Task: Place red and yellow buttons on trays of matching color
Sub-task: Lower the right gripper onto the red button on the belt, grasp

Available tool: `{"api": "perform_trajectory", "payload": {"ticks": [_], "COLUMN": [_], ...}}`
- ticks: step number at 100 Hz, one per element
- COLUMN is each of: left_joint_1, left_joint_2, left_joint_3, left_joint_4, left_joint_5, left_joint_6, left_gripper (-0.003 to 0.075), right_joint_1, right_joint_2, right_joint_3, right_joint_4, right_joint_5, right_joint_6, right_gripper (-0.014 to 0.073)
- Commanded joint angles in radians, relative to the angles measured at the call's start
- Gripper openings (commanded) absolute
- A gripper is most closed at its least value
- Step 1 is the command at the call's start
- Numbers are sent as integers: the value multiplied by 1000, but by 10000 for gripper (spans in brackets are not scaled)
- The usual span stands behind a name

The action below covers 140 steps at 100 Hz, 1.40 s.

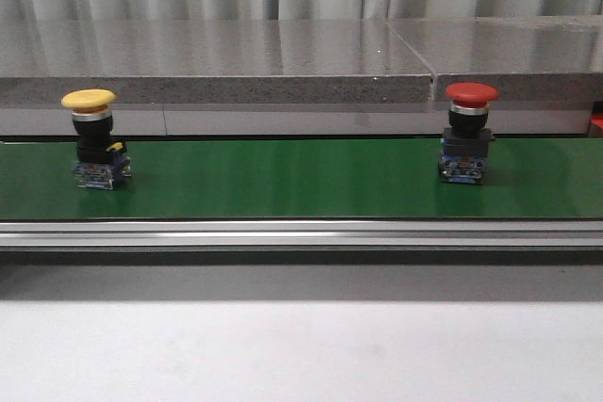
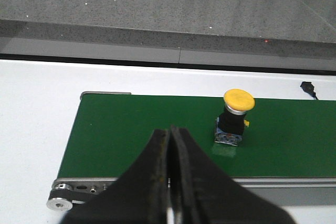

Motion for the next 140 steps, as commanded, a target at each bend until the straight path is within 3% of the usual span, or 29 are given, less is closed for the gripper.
{"api": "perform_trajectory", "payload": {"ticks": [1,9,16,21,33,39,69,140], "left_joint_1": [-7,-7,-7,-7,-7,-7,-7,-7], "left_joint_2": [5,5,5,5,5,5,5,5], "left_joint_3": [-25,-25,-25,-25,-25,-25,-25,-25], "left_joint_4": [-3,-3,-3,-3,-3,-3,-3,-3], "left_joint_5": [-74,-74,-74,-74,-74,-74,-74,-74], "left_joint_6": [1,1,1,1,1,1,1,1], "left_gripper": [-19,-19,-19,-19,-19,-19,-19,-19], "right_joint_1": [1,1,1,1,1,1,1,5], "right_joint_2": [-7,-7,-7,-7,-7,-7,47,596], "right_joint_3": [-32,-32,-32,-32,-32,-32,-60,-321], "right_joint_4": [23,23,23,23,24,24,26,26], "right_joint_5": [-30,-12,-5,-3,-9,-9,0,77], "right_joint_6": [-7,-7,-7,-7,-7,-7,-7,-7], "right_gripper": [-64,-28,76,188,550,672,634,634]}}
